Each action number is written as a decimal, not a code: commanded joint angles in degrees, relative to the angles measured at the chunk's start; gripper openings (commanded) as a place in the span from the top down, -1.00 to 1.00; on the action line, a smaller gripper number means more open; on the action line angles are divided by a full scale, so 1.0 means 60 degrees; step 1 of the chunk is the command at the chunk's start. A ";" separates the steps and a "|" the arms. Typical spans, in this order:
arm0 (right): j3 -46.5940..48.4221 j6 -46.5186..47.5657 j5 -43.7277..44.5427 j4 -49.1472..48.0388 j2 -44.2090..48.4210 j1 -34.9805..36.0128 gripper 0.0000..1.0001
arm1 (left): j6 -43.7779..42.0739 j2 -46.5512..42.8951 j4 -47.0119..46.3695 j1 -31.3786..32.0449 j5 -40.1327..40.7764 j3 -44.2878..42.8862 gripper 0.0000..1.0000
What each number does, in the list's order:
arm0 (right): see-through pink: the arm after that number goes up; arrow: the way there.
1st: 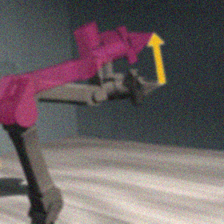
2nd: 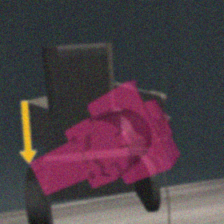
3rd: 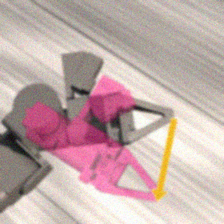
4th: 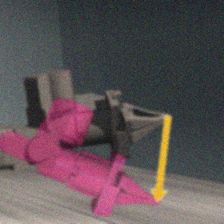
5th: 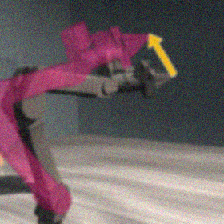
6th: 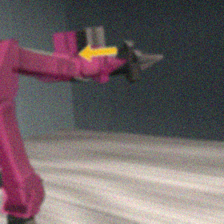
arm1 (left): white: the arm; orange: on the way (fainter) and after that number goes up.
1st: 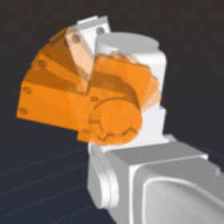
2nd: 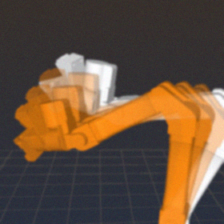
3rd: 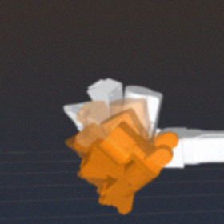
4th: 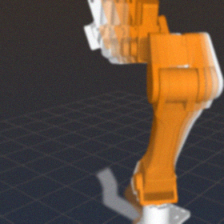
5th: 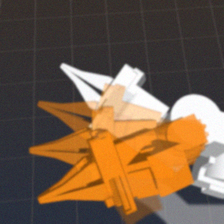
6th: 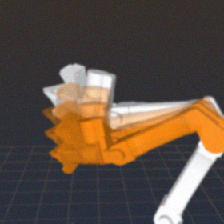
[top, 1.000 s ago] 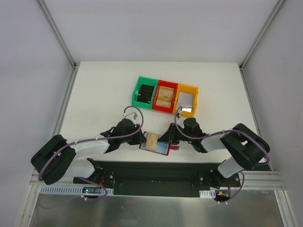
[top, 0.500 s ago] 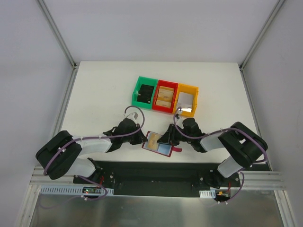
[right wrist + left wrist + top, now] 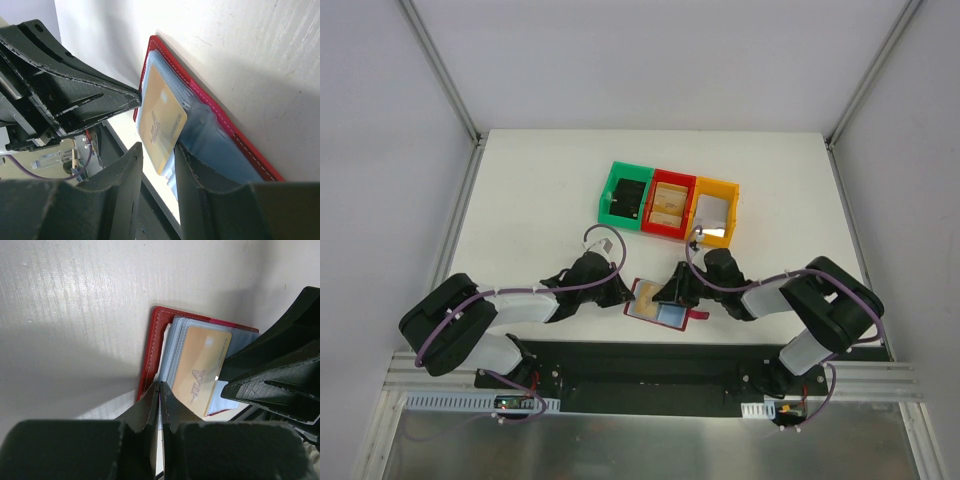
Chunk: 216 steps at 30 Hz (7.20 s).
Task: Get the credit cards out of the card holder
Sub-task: Remove the credit card from the card holder.
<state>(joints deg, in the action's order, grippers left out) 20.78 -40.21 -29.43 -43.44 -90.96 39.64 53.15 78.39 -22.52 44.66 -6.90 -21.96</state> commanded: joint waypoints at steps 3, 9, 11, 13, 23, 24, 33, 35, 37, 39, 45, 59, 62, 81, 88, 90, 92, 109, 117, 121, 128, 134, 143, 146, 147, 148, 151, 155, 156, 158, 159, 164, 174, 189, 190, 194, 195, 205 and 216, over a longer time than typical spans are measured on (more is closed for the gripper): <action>0.0478 0.0051 0.0042 -0.0216 0.0042 0.0029 0.35 | 0.0034 0.0250 0.0180 0.0173 0.0051 0.0144 1.00; 0.0434 -0.0213 0.0042 -0.0713 -0.0031 0.0015 0.35 | 0.0034 0.0309 0.0165 0.0217 0.0080 0.0129 1.00; 0.0419 -0.0344 -0.0046 -0.0976 -0.0104 0.0015 0.36 | 0.0019 0.0367 0.0150 0.0261 0.0051 0.0114 1.00; 0.0419 -0.0505 -0.0090 -0.1240 -0.0133 0.0029 0.35 | 0.0019 0.0455 0.0121 0.0261 0.0022 0.0085 1.00; 0.0478 -0.0814 -0.0324 -0.1929 -0.0338 0.0029 0.29 | -0.0010 0.0690 0.0048 0.0363 -0.0081 -0.0047 1.00; 0.0492 -0.0843 -0.0382 -0.1988 -0.0338 0.0015 0.29 | -0.0010 0.0733 0.0048 0.0364 -0.0081 -0.0076 1.00; 0.0609 -0.0901 -0.0866 -0.2252 -0.0543 0.0102 0.30 | -0.0127 0.1173 -0.0084 0.0364 -0.0301 -0.0296 1.00; 0.0624 -0.0843 -0.0954 -0.2238 -0.0587 0.0147 0.29 | -0.0156 0.1232 -0.0099 0.0378 -0.0316 -0.0340 1.00; 0.0683 -0.0814 -0.1129 -0.2237 -0.0675 0.0205 0.26 | -0.0171 0.1276 -0.0128 0.0364 -0.0330 -0.0369 1.00; 0.0712 -0.0785 -0.1188 -0.2223 -0.0734 0.0234 0.25 | -0.0200 0.1334 -0.0157 0.0364 -0.0345 -0.0398 1.00; 0.0844 -0.0697 -0.1350 -0.2164 -0.0778 0.0366 0.25 | -0.0303 0.1495 -0.0230 0.0364 -0.0462 -0.0545 1.00; 0.1064 -0.0696 -0.1642 -0.2339 -0.0500 0.0513 0.28 | -0.0508 0.2081 -0.0362 0.0393 -0.0843 -0.0984 1.00; 0.1064 -0.0843 -0.1803 -0.2632 -0.0485 0.0542 0.29 | -0.0508 0.2184 -0.0362 0.0378 -0.0858 -0.1028 1.00; 0.0478 -0.0653 -0.2228 -0.2735 -0.0309 0.0396 0.28 | -0.0376 0.1481 -0.0362 0.0320 -0.0359 -0.0384 1.00; 0.0566 -0.0521 -0.2595 -0.2341 -0.0558 0.0396 0.29 | -0.0391 0.1291 -0.0318 0.0276 -0.0198 -0.0252 1.00; 0.0566 -0.0375 -0.2537 -0.2078 -0.0558 0.0381 0.29 | -0.0405 0.1232 -0.0289 0.0290 -0.0155 -0.0223 1.00; 0.0580 -0.0185 -0.2435 -0.1770 -0.0500 0.0381 0.27 | -0.0405 0.1188 -0.0274 0.0276 -0.0154 -0.0208 1.00; 0.1063 0.1763 -0.0823 0.2184 0.0877 0.0381 0.18 | -0.0420 0.0588 0.0121 0.0290 -0.0111 -0.0091 1.00; 0.1239 0.1867 -0.0852 0.2391 0.0834 0.0425 0.18 | -0.0435 0.0397 0.0165 0.0305 -0.0140 -0.0047 1.00; 0.1298 0.1838 -0.0793 0.2391 0.0746 0.0440 0.18 | -0.0435 0.0368 0.0151 0.0290 -0.0169 -0.0032 1.00; 0.1284 0.1589 -0.0237 0.2304 0.0716 0.0440 0.18 | -0.0420 0.0280 -0.0025 0.0334 -0.0330 -0.0047 1.00; 0.1327 0.1355 0.0100 0.2187 0.0702 0.0454 0.16 | -0.0405 0.0221 -0.0098 0.0363 -0.0316 0.0012 1.00; 0.1401 0.0886 -0.0426 0.1250 0.0190 0.0483 0.16 | -0.0435 0.0367 -0.0304 0.0378 -0.0433 -0.0032 1.00; 0.1386 0.0754 -0.0617 0.0928 0.0028 0.0513 0.16 | -0.0435 0.0441 -0.0348 0.0378 -0.0506 -0.0061 1.00; 0.1372 0.0739 -0.0617 0.0883 0.0028 0.0513 0.16 | -0.0435 0.0441 -0.0362 0.0364 -0.0520 -0.0061 1.00; 0.1357 0.0739 -0.0632 0.0868 0.0013 0.0527 0.16 | -0.0449 0.0441 -0.0377 0.0364 -0.0521 -0.0061 1.00; 0.1284 0.0739 -0.0515 0.0868 0.0130 0.0513 0.17 | -0.0435 0.0397 -0.0377 0.0378 -0.0448 -0.0018 1.00; 0.1152 0.0710 -0.0456 0.0868 0.0394 0.0411 0.21 | -0.0318 0.0309 -0.0289 0.0378 -0.0258 0.0085 1.00; 0.1123 0.0710 -0.0456 0.0868 0.0452 0.0396 0.22 | -0.0303 0.0295 -0.0275 0.0378 -0.0199 0.0129 1.00; 0.1049 0.0724 -0.0456 0.0868 0.0511 0.0337 0.23 | -0.0244 0.0251 -0.0201 0.0364 -0.0096 0.0173 1.00; 0.1006 0.0710 -0.0471 0.0868 0.0555 0.0308 0.23 | -0.0244 0.0236 -0.0172 0.0364 -0.0023 0.0202 1.00; 0.0830 0.0695 -0.0471 0.0868 0.0774 0.0191 0.25 | -0.0113 0.0207 -0.0011 0.0349 0.0138 0.0261 1.00; 0.0610 0.0710 -0.0471 0.0853 0.0965 0.0059 0.26 | -0.0054 0.0192 0.0092 0.0349 0.0226 0.0275 1.00; 0.0376 0.0724 -0.0500 0.0868 0.1287 -0.0190 0.33 | -0.0010 0.0250 0.0165 0.0334 0.0300 0.0290 1.00; 0.0361 0.0710 -0.0500 0.0854 0.1288 -0.0205 0.33 | -0.0010 0.0265 0.0165 0.0349 0.0314 0.0290 1.00; 0.0317 0.0724 -0.0515 0.0868 0.1332 -0.0249 0.36 | -0.0024 0.0294 0.0165 0.0320 0.0300 0.0290 1.00; 0.0302 0.0724 -0.0515 0.0868 0.1360 -0.0249 0.37 | -0.0010 0.0309 0.0165 0.0334 0.0314 0.0290 1.00; 0.0361 0.0666 -0.0544 0.0853 0.1331 -0.0307 0.52 | -0.0025 0.0338 0.0165 0.0334 0.0300 0.0261 1.00; 0.0258 0.0651 -0.0574 0.0853 0.1492 -0.0410 0.65 | -0.0010 0.0338 0.0150 0.0334 0.0343 0.0319 1.00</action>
<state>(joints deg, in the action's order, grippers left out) 22.57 -35.83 -31.59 -35.33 -84.31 37.63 53.30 80.12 -25.26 46.15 -6.87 -21.58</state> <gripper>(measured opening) 0.194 0.002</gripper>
